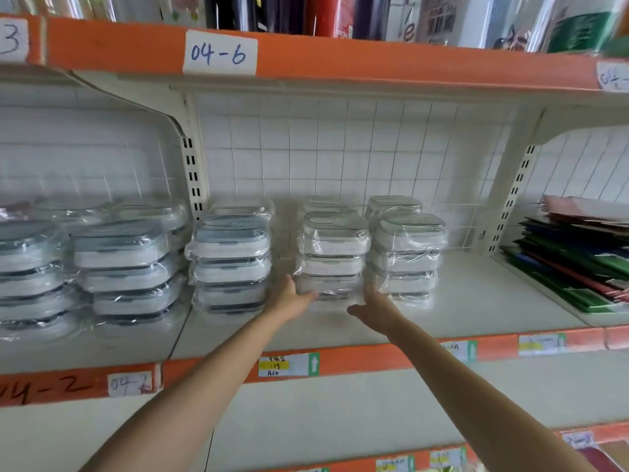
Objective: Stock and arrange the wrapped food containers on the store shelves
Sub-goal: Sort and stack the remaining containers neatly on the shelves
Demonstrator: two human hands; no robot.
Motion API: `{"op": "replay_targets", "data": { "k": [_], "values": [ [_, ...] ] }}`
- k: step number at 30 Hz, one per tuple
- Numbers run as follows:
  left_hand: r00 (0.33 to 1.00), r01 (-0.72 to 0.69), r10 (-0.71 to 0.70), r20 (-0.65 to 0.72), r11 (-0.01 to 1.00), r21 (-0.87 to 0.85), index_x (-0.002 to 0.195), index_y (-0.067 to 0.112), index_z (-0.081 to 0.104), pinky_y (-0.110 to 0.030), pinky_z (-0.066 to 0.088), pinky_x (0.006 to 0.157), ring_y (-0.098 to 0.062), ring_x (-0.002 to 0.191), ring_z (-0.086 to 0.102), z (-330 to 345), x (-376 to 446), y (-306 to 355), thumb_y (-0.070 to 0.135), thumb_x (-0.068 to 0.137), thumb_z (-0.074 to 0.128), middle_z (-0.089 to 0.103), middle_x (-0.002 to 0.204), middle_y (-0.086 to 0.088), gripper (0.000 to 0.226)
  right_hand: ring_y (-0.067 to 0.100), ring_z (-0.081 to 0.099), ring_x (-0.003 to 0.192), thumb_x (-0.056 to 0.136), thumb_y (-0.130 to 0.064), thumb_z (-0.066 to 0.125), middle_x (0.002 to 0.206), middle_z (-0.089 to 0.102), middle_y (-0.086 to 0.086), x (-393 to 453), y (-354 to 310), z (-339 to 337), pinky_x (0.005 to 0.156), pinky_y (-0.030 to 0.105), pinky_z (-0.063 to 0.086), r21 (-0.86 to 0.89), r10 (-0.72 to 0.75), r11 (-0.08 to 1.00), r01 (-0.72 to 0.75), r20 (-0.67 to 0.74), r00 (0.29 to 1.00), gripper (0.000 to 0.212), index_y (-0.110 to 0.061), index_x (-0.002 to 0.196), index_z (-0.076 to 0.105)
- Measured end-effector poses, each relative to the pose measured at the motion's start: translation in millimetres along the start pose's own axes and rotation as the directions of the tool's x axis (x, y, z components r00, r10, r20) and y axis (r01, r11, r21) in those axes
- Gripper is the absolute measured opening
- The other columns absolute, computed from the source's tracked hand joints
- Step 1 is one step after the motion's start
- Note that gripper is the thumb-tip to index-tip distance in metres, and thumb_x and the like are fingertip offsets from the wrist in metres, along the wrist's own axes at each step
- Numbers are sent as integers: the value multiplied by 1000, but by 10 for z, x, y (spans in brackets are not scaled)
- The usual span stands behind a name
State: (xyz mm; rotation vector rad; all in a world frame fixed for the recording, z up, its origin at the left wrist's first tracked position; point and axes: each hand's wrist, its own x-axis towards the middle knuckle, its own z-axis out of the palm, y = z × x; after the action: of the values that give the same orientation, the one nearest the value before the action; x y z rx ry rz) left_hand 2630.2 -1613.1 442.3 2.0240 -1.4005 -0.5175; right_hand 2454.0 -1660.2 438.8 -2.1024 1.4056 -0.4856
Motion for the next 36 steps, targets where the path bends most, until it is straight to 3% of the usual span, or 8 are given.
{"op": "replay_targets", "data": {
  "k": [5,9,14,17,19,25,31,36],
  "values": [
    [998,27,-13,65,977,-210,146,14,30,-34,35,106,-24,131,39,104,72,-10,43,87,62,38,146,-7,73,30,30,135,84,-11,65,147,29,18,181,54,137,109,37,30,281,45,959,-42,-3,999,85,-4,147,8],
    [1000,-18,16,-19,992,-122,129,7,46,-29,40,88,-25,111,52,93,-15,-88,31,90,62,54,125,-12,49,30,41,123,83,-8,66,131,42,18,130,68,196,98,32,34,299,34,954,-8,-80,996,59,1,131,33],
    [990,-57,48,-134,996,-65,112,12,50,-28,43,75,-16,86,52,147,-172,-114,27,92,60,56,99,-6,27,28,30,130,85,-13,65,138,34,18,6,49,319,106,31,25,260,-31,964,56,-99,995,68,3,138,25],
    [988,-80,60,-146,987,-138,115,15,46,-20,41,71,-17,97,52,153,-186,-73,37,85,67,53,104,-1,42,22,20,140,87,-27,66,151,24,12,-3,-25,256,114,34,19,369,-54,924,103,-141,989,81,-2,146,16],
    [987,-94,52,-154,956,-278,132,13,40,-30,43,96,-22,124,45,131,-165,-45,45,80,70,47,134,-3,69,16,22,139,89,-30,63,151,25,7,10,-106,164,115,35,20,512,-71,845,156,-182,981,82,-7,149,12],
    [972,-50,-49,-228,911,-408,146,21,32,-40,35,106,-24,135,37,108,-91,-25,44,86,63,36,150,-6,72,16,38,84,95,-20,53,85,40,-6,93,-156,50,67,24,35,479,-45,863,159,-241,969,14,-20,99,40],
    [968,-54,-51,-247,915,-401,142,22,40,-31,40,100,-22,126,47,67,-81,31,45,83,67,49,140,-3,68,24,48,102,94,-22,55,126,50,15,101,-256,-71,89,38,40,388,12,920,63,-187,982,42,-5,129,39],
    [977,-131,20,-212,842,-524,149,26,23,-45,31,112,-20,138,31,-98,-195,154,70,61,67,28,154,2,108,23,32,136,86,-28,66,150,31,10,109,-376,-222,112,41,29,603,-49,774,192,-246,968,82,-6,147,17]
  ]
}}
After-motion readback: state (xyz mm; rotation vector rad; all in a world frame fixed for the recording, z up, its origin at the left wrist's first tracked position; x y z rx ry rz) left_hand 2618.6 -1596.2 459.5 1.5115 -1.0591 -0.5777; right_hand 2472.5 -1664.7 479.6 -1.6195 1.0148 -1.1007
